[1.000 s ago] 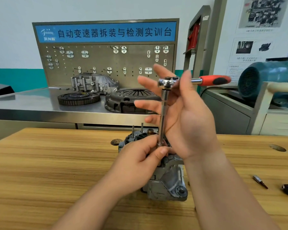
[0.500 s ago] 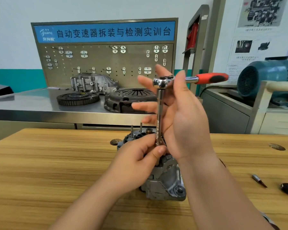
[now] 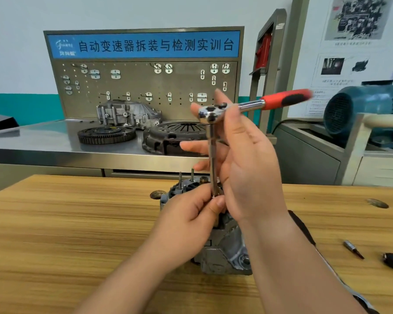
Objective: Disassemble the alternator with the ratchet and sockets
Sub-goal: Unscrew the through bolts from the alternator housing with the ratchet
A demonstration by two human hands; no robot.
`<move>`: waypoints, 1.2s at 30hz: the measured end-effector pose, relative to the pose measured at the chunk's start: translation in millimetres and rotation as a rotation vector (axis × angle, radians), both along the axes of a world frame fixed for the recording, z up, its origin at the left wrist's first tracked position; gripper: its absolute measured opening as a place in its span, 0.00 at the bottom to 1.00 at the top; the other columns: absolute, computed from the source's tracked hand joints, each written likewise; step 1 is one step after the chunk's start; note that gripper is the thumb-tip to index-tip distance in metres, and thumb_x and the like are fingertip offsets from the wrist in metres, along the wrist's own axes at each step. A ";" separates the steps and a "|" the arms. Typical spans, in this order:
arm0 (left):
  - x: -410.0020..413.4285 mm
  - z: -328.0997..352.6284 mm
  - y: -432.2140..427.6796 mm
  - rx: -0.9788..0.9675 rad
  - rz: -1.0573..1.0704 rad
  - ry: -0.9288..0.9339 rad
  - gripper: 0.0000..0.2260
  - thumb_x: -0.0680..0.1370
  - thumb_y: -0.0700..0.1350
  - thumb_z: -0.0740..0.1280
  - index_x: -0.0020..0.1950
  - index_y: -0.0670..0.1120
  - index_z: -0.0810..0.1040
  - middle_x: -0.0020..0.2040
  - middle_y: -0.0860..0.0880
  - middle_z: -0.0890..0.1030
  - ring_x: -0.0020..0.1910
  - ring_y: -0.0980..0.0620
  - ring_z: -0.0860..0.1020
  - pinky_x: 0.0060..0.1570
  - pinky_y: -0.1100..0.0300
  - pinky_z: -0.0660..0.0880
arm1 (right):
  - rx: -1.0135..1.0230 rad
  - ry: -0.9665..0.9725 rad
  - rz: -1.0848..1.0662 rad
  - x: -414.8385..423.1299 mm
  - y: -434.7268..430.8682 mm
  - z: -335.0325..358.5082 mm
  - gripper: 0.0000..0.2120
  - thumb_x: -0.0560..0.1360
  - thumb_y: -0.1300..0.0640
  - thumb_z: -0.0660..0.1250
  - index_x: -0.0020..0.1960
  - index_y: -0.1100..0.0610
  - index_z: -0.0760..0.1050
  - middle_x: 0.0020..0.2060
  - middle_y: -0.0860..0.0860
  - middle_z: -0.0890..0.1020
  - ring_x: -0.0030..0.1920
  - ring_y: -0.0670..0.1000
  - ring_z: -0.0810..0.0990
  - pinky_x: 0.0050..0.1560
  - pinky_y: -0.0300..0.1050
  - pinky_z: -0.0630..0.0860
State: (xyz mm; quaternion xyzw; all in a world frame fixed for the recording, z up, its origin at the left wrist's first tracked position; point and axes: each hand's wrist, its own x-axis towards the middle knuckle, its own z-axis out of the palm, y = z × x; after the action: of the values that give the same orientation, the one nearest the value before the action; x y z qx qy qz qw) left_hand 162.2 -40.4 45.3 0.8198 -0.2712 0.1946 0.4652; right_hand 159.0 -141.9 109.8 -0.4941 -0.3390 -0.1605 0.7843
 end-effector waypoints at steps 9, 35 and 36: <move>-0.7 1.7 2.2 -0.021 -0.065 0.012 0.20 0.75 0.60 0.57 0.50 0.45 0.78 0.42 0.43 0.81 0.42 0.44 0.78 0.44 0.43 0.75 | 0.029 -0.026 0.070 -1.2 0.2 0.7 0.16 0.78 0.46 0.57 0.64 0.43 0.70 0.59 0.51 0.82 0.37 0.52 0.85 0.30 0.40 0.78; -1.5 -1.8 -4.3 0.027 0.025 -0.034 0.14 0.76 0.55 0.58 0.45 0.47 0.77 0.36 0.47 0.80 0.36 0.46 0.77 0.39 0.43 0.74 | 0.005 -0.108 -0.071 -6.1 -3.0 5.5 0.14 0.77 0.46 0.60 0.62 0.40 0.72 0.61 0.49 0.80 0.44 0.50 0.86 0.43 0.41 0.81; -2.0 -0.9 -2.5 0.029 0.000 -0.032 0.16 0.76 0.57 0.58 0.46 0.47 0.77 0.36 0.47 0.80 0.36 0.47 0.77 0.39 0.43 0.74 | 0.023 -0.052 -0.026 -5.5 -4.5 5.2 0.16 0.76 0.42 0.58 0.62 0.42 0.73 0.58 0.51 0.83 0.41 0.51 0.86 0.43 0.42 0.81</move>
State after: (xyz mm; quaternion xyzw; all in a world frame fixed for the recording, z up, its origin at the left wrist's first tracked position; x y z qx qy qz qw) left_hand 160.2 -42.8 44.3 0.8234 -0.2813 0.2037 0.4488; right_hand 153.5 -146.3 114.9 -0.4850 -0.3510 -0.1872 0.7788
